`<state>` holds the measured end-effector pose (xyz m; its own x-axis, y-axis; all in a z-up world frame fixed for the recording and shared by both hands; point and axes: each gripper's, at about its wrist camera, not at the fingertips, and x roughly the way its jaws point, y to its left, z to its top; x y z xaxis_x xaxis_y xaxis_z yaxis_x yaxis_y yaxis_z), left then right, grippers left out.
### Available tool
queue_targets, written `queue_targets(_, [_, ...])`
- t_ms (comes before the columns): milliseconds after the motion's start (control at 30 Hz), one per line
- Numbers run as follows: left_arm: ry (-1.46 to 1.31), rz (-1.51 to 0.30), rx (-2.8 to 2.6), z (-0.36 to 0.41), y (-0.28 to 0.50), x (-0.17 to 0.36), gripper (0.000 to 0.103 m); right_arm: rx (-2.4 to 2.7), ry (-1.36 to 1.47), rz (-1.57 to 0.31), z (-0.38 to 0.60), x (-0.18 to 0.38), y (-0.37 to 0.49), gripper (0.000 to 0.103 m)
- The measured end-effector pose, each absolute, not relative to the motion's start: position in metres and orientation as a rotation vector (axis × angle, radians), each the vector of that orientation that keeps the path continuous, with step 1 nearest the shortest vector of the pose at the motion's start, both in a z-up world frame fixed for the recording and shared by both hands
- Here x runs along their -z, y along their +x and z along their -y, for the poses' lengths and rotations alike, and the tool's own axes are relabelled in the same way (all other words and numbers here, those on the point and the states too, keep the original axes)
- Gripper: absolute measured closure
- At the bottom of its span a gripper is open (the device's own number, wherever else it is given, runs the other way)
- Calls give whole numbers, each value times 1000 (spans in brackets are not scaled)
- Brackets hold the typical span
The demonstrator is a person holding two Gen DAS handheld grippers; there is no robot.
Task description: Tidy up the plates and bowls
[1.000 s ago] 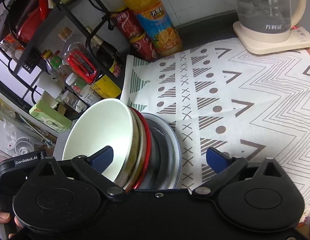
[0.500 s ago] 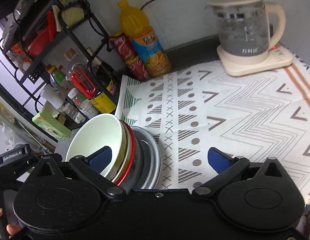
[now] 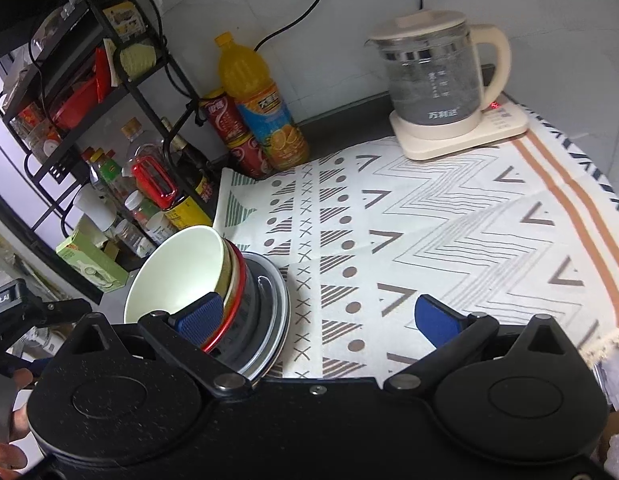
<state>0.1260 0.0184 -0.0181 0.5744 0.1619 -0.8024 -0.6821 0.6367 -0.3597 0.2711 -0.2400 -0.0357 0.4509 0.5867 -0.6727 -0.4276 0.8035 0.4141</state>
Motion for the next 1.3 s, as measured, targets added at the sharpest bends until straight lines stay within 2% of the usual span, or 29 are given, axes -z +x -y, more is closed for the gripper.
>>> queue_targets(700, [-502,-823,-312,-15,55,-2,0,-378,234,-765,264,-4,155,0])
queue_targets(1300, [-373,-784,-250,-7,-19,-25,0,-334,90,-703,251,-29,52,0])
